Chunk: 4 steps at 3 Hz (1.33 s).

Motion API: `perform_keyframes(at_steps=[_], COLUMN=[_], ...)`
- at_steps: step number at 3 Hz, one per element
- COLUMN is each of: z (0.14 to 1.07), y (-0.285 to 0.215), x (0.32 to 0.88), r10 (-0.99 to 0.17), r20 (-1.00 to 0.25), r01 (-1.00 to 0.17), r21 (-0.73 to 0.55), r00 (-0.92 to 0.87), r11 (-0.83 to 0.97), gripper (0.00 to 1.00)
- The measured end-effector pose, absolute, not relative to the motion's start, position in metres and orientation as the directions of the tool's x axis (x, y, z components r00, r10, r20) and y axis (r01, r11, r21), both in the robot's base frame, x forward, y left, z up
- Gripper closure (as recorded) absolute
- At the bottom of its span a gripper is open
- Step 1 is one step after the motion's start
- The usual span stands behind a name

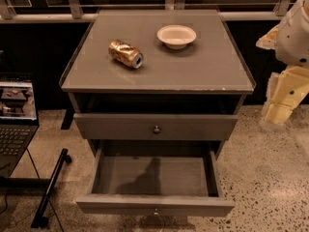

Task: Close middle drawer

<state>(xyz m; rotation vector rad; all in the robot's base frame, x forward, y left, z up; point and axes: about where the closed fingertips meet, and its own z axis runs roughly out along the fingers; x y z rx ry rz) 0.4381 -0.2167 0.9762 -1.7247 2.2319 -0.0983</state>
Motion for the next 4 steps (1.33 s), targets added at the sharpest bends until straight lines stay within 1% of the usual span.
perform_keyframes(at_steps=[2,3,4], z=[0.972,0.943,0.879], y=[-0.219,-0.225,-0.238], x=[0.437,0.42,0.398], r10=[-0.946,-0.904,-0.806], r20=[-0.219,-0.296,-0.426], r01=[-0.92,-0.892,-0.846], r21=[-0.259,-0.24,-0.15], r00=[-0.24,-0.309,-0.412], r11=[0.294,0.383,0.512], gripper=[0.0,0.0,0.0])
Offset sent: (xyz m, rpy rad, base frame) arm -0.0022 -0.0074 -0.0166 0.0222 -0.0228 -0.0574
